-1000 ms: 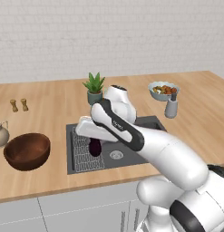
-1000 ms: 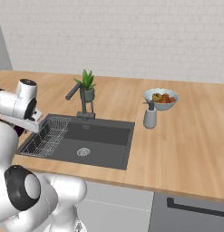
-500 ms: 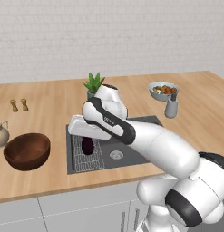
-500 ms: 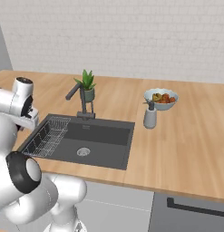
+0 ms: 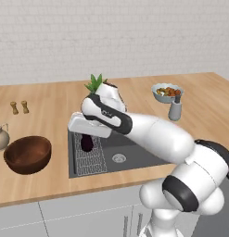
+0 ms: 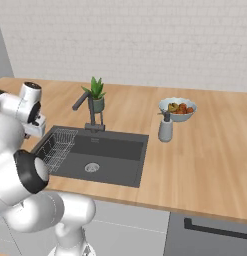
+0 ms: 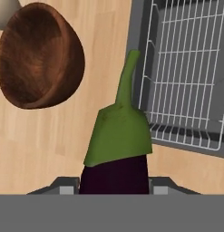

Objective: Pick the eggplant from the sink and place it in the bowl. Then pick the bowl and place it in the microwave. Then close the microwave door and press the start button.

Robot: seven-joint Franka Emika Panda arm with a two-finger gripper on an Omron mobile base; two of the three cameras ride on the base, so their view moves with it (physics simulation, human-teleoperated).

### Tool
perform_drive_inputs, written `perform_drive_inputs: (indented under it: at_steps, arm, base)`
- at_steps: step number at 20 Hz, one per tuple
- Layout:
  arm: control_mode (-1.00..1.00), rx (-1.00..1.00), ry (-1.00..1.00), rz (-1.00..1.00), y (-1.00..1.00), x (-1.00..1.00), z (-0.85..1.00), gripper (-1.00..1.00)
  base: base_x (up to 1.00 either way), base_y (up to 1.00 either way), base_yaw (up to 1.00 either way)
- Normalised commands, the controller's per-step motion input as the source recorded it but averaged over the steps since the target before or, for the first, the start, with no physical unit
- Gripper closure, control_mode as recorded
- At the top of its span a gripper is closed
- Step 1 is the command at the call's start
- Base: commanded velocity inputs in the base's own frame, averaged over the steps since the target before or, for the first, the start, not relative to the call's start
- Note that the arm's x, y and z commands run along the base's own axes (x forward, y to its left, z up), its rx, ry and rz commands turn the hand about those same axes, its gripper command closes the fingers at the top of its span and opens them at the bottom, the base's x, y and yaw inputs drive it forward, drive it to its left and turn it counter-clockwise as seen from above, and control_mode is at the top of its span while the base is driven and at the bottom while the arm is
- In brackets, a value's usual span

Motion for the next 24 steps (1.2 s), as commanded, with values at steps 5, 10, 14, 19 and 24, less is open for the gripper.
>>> perform_drive_inputs:
  at_steps: [5, 10, 14, 19, 24]
  arm:
    - [-1.00, 0.00, 0.00, 0.02, 0.44, 0.03, 0.00, 1.00]
    - [-1.00, 0.00, 0.00, 0.02, 0.47, 0.07, 0.00, 1.00]
    - [-1.00, 0.00, 0.00, 0.01, 0.39, 0.08, 0.00, 1.00]
    - [-1.00, 0.00, 0.00, 0.01, 0.36, 0.07, 0.00, 1.00]
    - [-1.00, 0.00, 0.00, 0.01, 0.39, 0.02, 0.00, 1.00]
  base:
    - [0.00, 0.00, 0.00]
    - [0.00, 0.00, 0.00]
    - [0.00, 0.00, 0.00]
    - [0.00, 0.00, 0.00]
    - [0.00, 0.00, 0.00]
